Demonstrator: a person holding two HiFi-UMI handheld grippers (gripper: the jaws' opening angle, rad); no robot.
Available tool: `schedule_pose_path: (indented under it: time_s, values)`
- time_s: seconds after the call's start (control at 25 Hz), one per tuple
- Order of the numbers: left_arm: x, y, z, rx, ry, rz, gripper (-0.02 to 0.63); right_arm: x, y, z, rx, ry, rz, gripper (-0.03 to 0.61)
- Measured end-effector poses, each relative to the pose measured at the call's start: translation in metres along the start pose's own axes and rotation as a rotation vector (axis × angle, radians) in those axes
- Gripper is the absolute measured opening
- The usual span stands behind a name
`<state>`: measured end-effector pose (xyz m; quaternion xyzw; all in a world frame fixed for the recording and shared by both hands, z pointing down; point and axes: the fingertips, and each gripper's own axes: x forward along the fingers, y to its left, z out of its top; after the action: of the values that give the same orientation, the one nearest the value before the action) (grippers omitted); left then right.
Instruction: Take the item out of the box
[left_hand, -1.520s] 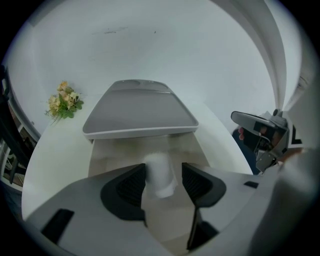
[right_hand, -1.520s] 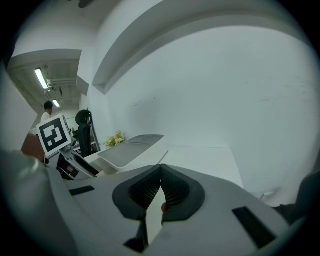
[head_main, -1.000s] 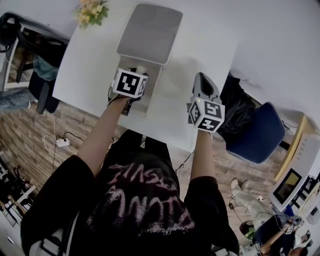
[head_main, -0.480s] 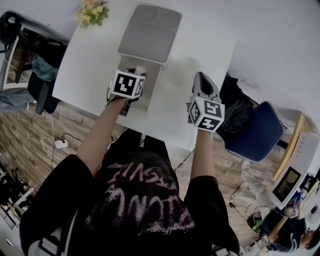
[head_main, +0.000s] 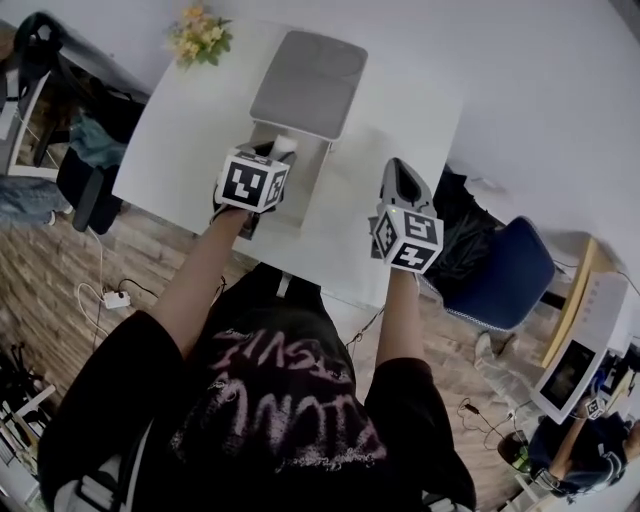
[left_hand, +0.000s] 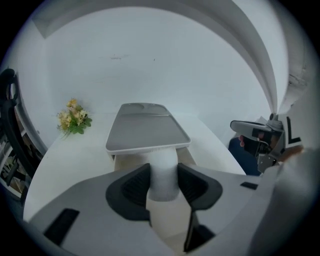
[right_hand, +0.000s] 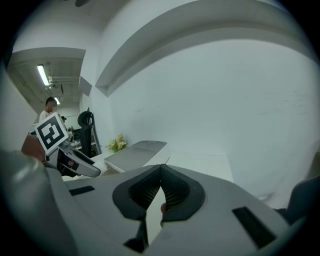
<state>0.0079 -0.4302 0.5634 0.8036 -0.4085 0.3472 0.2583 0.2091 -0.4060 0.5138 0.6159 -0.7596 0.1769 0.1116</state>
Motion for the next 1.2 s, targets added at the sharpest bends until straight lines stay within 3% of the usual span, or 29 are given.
schedule_pose_path:
  time_s: [0.88,1.2]
  values:
    - [-0.102,0.003,0.087,0.081,-0.445,-0.032,0.170,-0.034,0.027,0.062,-0.045,-0.108,-0.025,0.009]
    - [-0.135,0.004,0.114,0.121,-0.564,-0.024,0.170,-0.042,0.031,0.087,-0.062,-0.153,-0.032,0.009]
